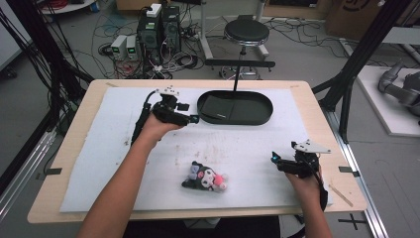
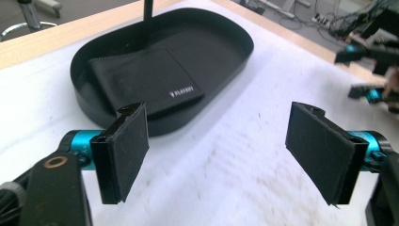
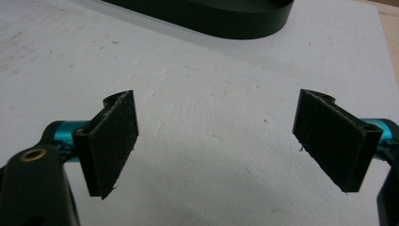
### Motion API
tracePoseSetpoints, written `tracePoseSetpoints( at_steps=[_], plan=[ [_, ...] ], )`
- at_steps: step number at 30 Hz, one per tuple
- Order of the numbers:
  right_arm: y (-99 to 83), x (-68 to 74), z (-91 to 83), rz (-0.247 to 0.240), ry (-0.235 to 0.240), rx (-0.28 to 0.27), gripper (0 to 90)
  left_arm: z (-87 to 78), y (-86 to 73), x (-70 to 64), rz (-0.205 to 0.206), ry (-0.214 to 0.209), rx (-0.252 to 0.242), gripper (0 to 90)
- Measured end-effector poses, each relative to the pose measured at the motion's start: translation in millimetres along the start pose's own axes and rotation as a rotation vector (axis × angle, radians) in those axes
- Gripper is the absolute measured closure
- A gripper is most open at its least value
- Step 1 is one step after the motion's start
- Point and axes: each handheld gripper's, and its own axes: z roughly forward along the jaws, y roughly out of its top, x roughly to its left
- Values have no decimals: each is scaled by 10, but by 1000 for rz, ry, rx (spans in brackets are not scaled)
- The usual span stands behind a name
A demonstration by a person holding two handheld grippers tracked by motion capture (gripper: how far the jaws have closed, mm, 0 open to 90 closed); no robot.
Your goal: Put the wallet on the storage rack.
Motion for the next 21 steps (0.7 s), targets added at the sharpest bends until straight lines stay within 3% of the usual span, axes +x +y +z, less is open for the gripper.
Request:
tracePoseSetpoints(
  at_steps=[8,21],
  plan=[
    [13,-18,0,4,-5,-10,150,-324,-359,-190,45,32,-63,186],
    [19,-20,43,12,4,-16,149,-768,-902,-377,59,74,-116,160]
  ],
)
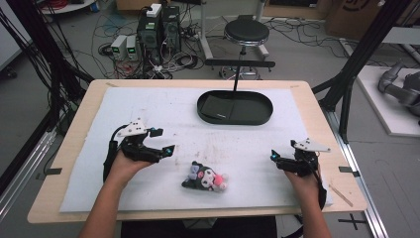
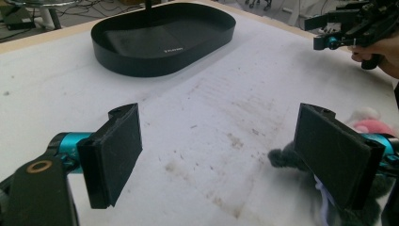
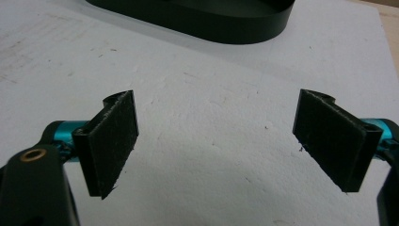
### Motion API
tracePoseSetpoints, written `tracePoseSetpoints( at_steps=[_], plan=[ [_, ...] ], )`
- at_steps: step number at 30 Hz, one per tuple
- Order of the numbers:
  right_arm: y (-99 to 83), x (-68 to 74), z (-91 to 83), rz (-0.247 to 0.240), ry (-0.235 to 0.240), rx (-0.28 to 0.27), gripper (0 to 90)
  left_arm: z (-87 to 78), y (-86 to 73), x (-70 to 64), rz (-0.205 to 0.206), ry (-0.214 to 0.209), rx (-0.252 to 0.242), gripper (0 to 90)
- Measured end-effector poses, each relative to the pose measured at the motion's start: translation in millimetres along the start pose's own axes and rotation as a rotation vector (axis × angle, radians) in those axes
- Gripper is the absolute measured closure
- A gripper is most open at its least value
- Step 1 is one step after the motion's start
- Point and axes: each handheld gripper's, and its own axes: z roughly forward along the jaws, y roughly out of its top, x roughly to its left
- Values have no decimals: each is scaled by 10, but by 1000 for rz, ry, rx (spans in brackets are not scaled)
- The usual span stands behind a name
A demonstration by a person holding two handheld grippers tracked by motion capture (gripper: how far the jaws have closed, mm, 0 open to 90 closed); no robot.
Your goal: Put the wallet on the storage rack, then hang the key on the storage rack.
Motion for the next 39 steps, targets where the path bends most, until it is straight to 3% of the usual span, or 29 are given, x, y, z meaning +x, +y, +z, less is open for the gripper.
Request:
tracePoseSetpoints(
  at_steps=[5,8,17,23,29,37,39],
  plan=[
    [9,-1,10,9,2,-8,150,-16,-131,-14,-12,-2,4,160],
    [6,0,14,21,5,-6,150,-31,-183,-28,12,-12,41,160],
    [9,-27,40,18,19,-21,149,-125,-182,-4,37,-19,35,160],
    [-4,-18,7,19,35,-34,149,-164,-128,12,48,-1,20,160],
    [30,17,1,20,48,-56,149,-236,-168,20,50,11,36,160],
    [181,156,79,-13,90,-76,149,-391,-285,78,21,61,50,160],
    [235,234,96,-28,121,-84,149,-425,-315,87,17,72,54,160]
  ],
)
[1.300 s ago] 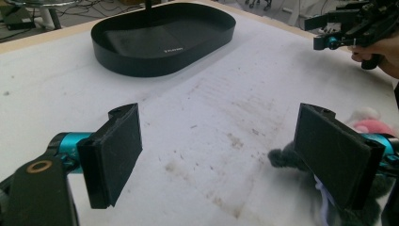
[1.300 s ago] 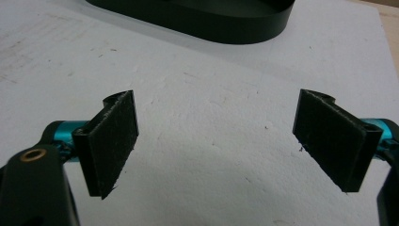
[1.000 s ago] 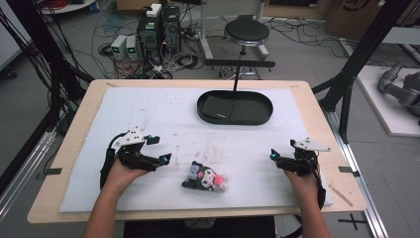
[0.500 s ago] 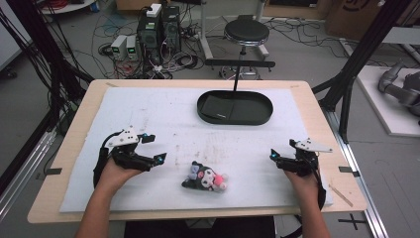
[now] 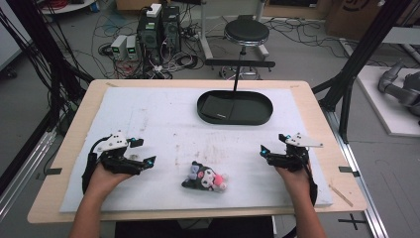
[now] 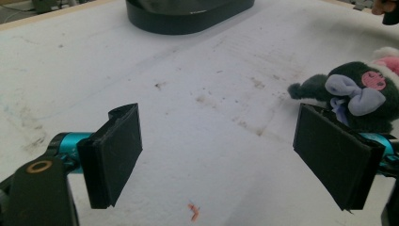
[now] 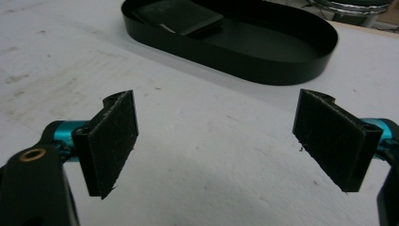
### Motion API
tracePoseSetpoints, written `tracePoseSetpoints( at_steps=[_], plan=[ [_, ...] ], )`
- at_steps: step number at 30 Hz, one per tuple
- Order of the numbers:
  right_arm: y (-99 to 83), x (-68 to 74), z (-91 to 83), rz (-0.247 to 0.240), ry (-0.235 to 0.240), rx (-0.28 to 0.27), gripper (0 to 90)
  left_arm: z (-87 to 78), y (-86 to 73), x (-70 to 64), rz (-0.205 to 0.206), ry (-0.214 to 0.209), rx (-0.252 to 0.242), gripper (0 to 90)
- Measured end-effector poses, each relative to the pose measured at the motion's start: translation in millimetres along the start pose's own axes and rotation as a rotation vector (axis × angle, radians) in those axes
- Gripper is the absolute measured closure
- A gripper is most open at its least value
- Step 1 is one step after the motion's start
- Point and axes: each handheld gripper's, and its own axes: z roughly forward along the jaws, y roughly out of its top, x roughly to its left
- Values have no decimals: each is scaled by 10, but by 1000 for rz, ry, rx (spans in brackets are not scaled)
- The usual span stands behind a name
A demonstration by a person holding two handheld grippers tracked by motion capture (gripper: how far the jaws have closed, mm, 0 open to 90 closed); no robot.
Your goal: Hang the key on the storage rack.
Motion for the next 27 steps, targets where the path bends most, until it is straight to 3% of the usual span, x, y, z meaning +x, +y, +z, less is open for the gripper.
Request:
tracePoseSetpoints(
  at_steps=[4,5,8,10,12,13,17,19,20,21,22,25,27],
  plan=[
    [64,81,48,-20,35,-1,149,-46,-56,5,-8,16,14,160],
    [115,147,86,-35,71,0,149,-69,-73,8,-8,21,15,160],
    [154,216,120,-51,108,-2,149,-89,-87,3,-14,25,10,161],
    [217,359,185,-79,176,4,149,-125,-107,8,-15,32,10,160],
    [234,399,206,-95,190,4,149,-138,-113,11,-15,35,12,160],
    [267,493,243,-109,230,14,149,-159,-123,17,-16,38,10,160],
    [312,632,301,-139,273,29,149,-182,-137,23,-24,45,6,160],
    [344,759,341,-167,319,37,149,-198,-147,34,-26,46,7,160],
    [344,759,341,-167,319,37,149,-198,-147,34,-26,46,7,160],
    [368,840,365,-184,366,49,149,-205,-153,43,-27,47,7,160],
    [368,840,365,-184,366,49,149,-205,-153,43,-27,47,7,160],
    [399,1005,382,-219,458,49,149,-205,-157,46,-33,48,6,160],
    [404,1050,388,-229,478,52,149,-199,-159,47,-35,48,5,160]
  ],
)
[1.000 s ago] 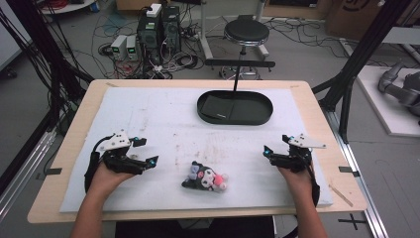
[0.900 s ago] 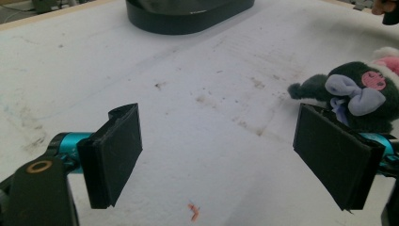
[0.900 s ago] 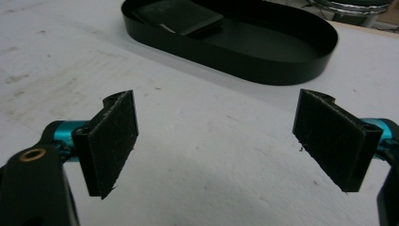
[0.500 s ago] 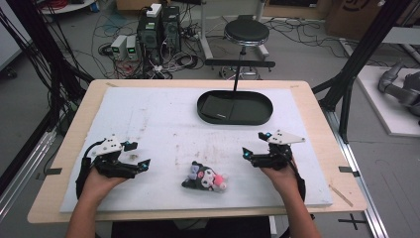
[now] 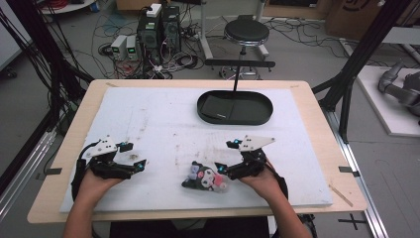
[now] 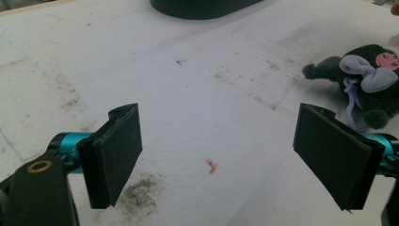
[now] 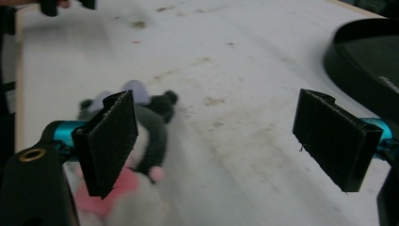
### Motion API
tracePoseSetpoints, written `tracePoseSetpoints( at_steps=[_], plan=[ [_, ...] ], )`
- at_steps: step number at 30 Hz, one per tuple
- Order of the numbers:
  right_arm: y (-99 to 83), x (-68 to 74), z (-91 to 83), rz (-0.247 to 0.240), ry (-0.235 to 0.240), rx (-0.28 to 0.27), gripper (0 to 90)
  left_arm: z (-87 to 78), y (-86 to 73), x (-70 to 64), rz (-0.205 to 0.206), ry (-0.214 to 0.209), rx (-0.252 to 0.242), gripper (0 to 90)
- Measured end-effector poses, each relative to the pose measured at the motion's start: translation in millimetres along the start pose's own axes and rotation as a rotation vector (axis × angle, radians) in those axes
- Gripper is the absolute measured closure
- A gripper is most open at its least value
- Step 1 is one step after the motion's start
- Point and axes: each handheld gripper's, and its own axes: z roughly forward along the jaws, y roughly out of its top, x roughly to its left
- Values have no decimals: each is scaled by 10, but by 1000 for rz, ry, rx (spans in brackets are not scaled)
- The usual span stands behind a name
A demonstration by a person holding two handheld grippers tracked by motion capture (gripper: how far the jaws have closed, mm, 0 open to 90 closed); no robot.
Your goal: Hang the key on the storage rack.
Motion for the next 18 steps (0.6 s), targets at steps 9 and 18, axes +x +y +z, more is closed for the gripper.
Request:
tracePoseSetpoints(
  at_steps=[9,18],
  plan=[
    [46,291,297,-100,125,123,149,16,-1,3,-3,7,-2,160],
    [-20,387,480,-154,170,297,324,38,-11,-3,-3,7,6,160]
  ],
)
